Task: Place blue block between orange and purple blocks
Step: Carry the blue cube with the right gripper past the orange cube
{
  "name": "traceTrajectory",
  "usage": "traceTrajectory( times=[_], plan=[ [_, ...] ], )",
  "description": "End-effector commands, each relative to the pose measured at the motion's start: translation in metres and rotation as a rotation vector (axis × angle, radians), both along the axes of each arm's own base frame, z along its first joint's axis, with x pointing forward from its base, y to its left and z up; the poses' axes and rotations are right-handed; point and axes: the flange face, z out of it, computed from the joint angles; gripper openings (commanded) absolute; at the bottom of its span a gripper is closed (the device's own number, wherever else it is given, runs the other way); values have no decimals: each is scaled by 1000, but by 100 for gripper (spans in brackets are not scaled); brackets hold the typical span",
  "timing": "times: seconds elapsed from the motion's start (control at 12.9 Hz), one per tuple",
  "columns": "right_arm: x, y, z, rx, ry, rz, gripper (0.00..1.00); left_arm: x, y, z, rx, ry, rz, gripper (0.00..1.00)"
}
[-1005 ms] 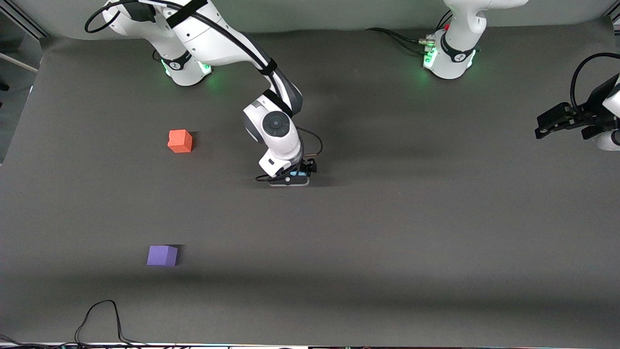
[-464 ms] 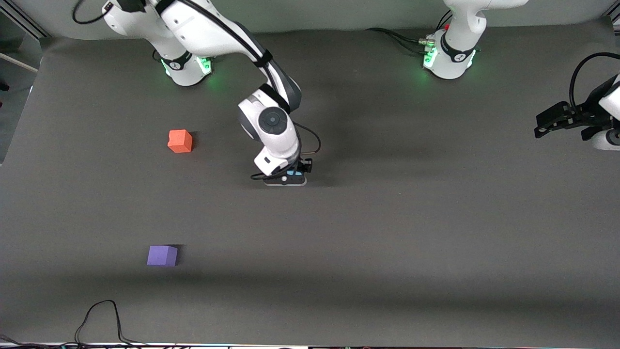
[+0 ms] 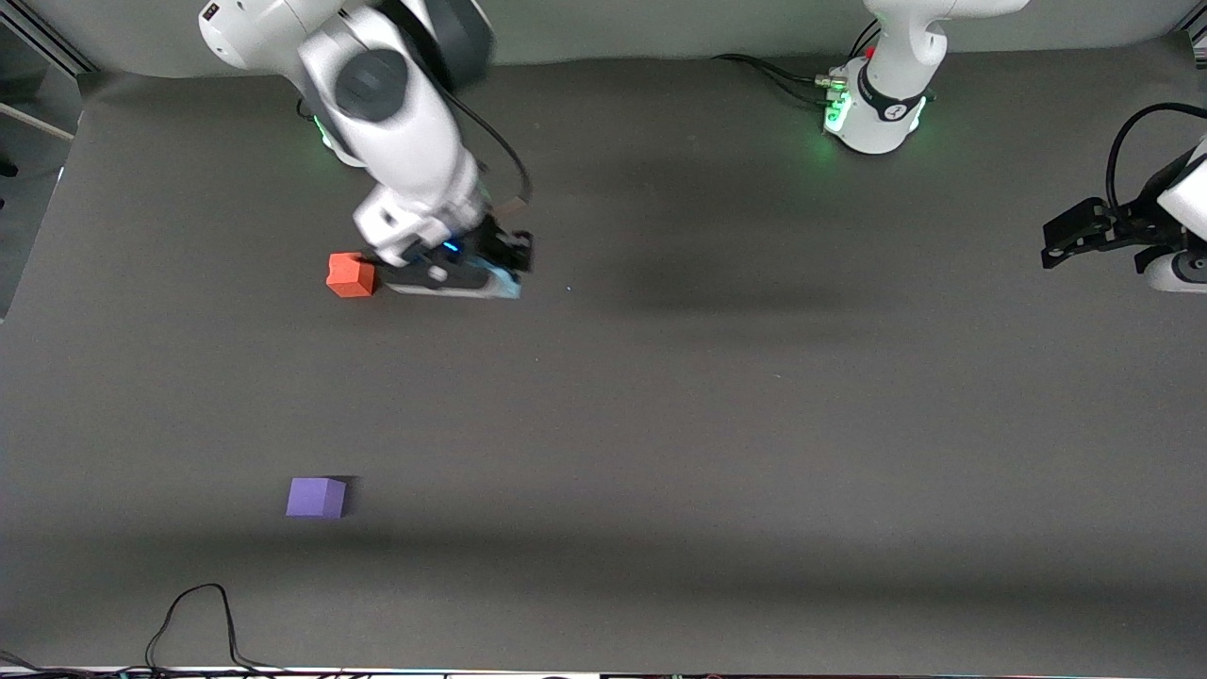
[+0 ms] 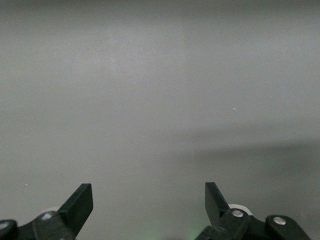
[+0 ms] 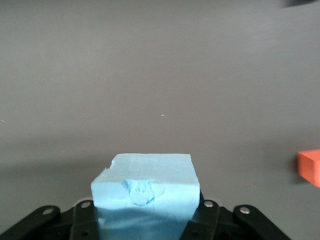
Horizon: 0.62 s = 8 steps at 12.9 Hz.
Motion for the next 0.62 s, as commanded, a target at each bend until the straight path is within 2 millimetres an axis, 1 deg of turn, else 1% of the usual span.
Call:
traceTrajectory(
  times=[0.0,0.08,0.15,0.31,0.46,0.54],
  plan=[
    [16,-32,52,-5,0,-31,11,-4,-2,3,13,-1,-19,100],
    [21,-45,64,-6,-3,-33,11,-4,-1,3,13,-3,-17,100],
    [27,-61,70,-8,-5,-29,11,-4,-1,2,13,-3,-17,100],
    [39,-90,76,-6,-16,-38,11,-4,-1,2,13,-3,-17,100],
    [52,-123,80,-9,-27,-51,11,-3,-1,3,13,-4,-18,100],
    [54,-124,79,-11,-33,-24,11,-3,-1,3,13,-6,-18,100]
  ],
)
